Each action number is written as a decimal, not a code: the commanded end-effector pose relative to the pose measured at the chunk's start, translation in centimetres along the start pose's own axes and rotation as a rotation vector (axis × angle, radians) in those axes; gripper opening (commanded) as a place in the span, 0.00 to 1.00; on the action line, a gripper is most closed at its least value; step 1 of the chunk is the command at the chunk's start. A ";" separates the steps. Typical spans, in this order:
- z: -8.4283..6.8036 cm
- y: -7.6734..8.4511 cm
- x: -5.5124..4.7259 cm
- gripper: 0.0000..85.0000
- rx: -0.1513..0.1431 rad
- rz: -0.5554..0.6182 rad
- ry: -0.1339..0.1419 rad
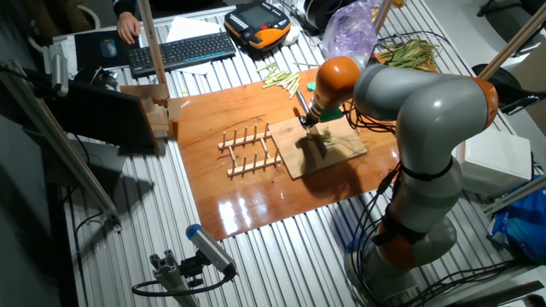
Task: Chop the green garlic
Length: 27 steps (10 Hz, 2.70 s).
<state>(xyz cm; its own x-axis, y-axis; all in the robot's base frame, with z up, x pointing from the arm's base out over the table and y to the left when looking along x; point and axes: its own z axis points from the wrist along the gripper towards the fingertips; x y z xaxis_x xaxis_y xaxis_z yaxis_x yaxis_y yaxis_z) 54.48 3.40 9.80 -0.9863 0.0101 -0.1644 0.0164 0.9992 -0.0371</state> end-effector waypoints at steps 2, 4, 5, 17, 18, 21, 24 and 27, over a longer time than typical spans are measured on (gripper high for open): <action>-0.5 -0.4 0.3 0.00 0.010 -0.008 0.012; -0.3 -1.2 1.0 0.00 0.015 -0.007 0.009; 0.1 -1.4 1.2 0.00 0.009 0.015 0.006; 2.5 -0.7 1.0 0.00 0.015 0.082 -0.075; 2.3 -0.6 0.5 0.00 0.017 0.083 -0.076; 0.4 -0.7 -0.6 0.00 0.004 0.062 -0.008; -0.2 -0.6 0.3 0.00 0.015 0.063 0.001; 0.8 -1.9 1.2 0.00 0.024 0.061 -0.023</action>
<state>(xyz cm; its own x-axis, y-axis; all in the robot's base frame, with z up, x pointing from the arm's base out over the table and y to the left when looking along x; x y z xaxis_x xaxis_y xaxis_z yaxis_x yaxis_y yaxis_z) 53.32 1.49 8.88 -0.9794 0.0713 -0.1890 0.0822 0.9953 -0.0506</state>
